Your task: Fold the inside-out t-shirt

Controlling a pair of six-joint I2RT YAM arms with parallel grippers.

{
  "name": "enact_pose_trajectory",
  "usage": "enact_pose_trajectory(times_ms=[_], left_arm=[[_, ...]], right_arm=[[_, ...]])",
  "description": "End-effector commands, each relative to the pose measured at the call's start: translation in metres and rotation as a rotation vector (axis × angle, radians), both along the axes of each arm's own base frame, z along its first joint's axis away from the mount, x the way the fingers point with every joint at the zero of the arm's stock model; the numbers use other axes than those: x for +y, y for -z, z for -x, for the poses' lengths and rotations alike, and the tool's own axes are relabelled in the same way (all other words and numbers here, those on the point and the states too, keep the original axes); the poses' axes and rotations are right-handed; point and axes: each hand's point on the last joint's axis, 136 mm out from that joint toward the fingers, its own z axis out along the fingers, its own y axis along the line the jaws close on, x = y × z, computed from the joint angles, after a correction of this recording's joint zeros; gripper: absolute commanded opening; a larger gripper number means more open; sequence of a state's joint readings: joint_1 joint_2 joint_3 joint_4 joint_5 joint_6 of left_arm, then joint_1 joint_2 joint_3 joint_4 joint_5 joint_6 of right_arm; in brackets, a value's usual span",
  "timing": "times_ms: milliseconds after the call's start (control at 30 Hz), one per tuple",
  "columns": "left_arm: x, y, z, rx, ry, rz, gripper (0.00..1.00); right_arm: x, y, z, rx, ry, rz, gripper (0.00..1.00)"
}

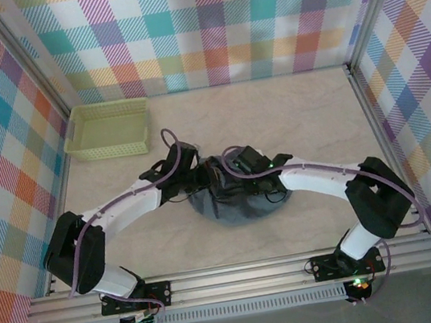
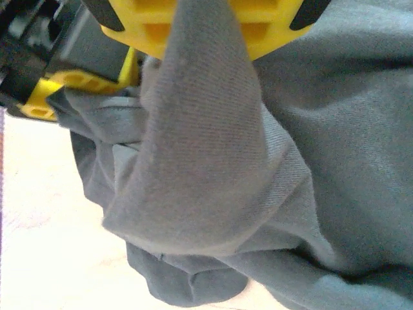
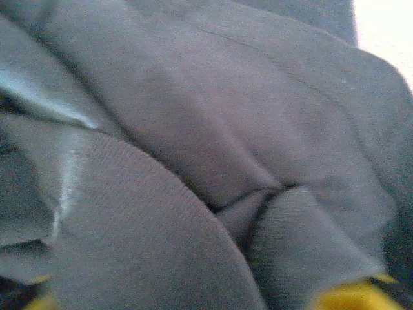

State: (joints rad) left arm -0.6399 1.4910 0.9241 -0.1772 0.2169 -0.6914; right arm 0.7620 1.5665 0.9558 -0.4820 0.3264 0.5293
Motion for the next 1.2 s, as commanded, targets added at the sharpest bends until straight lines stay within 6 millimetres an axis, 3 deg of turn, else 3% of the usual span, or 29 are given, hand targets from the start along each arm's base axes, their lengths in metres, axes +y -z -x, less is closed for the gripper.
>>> enact_pose_trajectory(times_ms=[0, 167, 233, 367, 533, 600, 700, 800, 1000, 1167], left_arm=[[-0.001, 0.005, 0.001, 0.017, -0.070, 0.074, 0.00], [0.010, 0.007, -0.009, 0.090, -0.043, 0.053, 0.01], [0.015, 0.009, -0.014, 0.083, -0.046, 0.031, 0.02], [0.032, 0.020, -0.017, 0.094, -0.090, -0.019, 0.07], [0.067, 0.030, 0.000, 0.141, -0.151, -0.189, 0.32], [0.070, 0.020, 0.010, 0.108, -0.113, -0.294, 0.42], [0.048, -0.025, 0.028, -0.085, 0.008, -0.429, 0.55], [0.006, -0.055, 0.049, -0.241, 0.163, -0.456, 0.57], [-0.045, -0.029, 0.057, -0.237, 0.316, -0.479, 0.56], [-0.054, -0.011, 0.042, -0.233, 0.301, -0.536, 0.54]], right_arm=[[-0.026, -0.035, -0.002, -0.033, 0.122, 0.001, 0.01], [-0.030, -0.101, 0.008, -0.217, -0.028, -0.178, 0.00], [-0.025, -0.114, 0.012, -0.284, -0.059, -0.272, 0.00], [-0.035, -0.120, 0.024, -0.346, 0.003, -0.404, 0.00], [-0.044, -0.111, 0.036, -0.356, 0.049, -0.504, 0.00], [-0.043, -0.099, 0.040, -0.323, 0.049, -0.528, 0.00], [-0.031, -0.096, 0.046, -0.296, 0.001, -0.588, 0.00], [-0.027, -0.102, 0.048, -0.301, -0.020, -0.614, 0.00], [-0.018, -0.126, 0.051, -0.314, -0.080, -0.656, 0.00], [-0.013, -0.140, 0.052, -0.326, -0.111, -0.682, 0.00]])
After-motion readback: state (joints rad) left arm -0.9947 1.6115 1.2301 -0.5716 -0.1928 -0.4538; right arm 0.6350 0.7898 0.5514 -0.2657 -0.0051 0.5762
